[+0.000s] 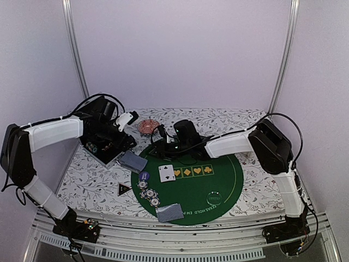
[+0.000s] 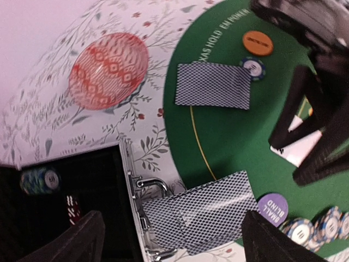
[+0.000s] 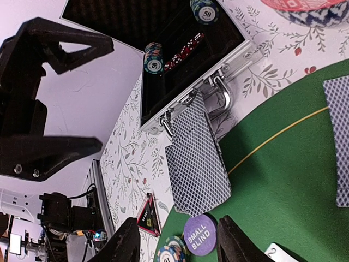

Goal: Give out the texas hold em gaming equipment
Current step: Adjust the face-down deck piles on the poker table mat.

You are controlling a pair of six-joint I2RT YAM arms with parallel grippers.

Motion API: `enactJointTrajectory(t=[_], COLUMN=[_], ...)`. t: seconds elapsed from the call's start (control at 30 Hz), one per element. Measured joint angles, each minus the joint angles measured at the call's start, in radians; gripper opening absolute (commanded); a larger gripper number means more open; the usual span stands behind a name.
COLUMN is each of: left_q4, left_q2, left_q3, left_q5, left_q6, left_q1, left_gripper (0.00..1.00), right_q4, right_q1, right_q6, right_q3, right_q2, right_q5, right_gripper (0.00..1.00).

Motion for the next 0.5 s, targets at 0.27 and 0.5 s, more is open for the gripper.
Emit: enactJointTrajectory(t=[0.27,0.5], left_q4=[0.083,0.157], left_q2=[0.011,0.041], left_q3=[-0.114,-0.166], left_q5=[-0.134,-0.116], left_q6=[-0.441,-0.564], left_q1=[0.033,0.046], left_gripper=[0.37,0.35], right_q4=[0.035,0.032], right_q1=[0.029,0.031], right_q6=[0.109,0.165], right_q3=[0.086,0.103], right_q2=[0.13,0.182], right_q5=[0.034,0.067], right_gripper=[0.45,0.42])
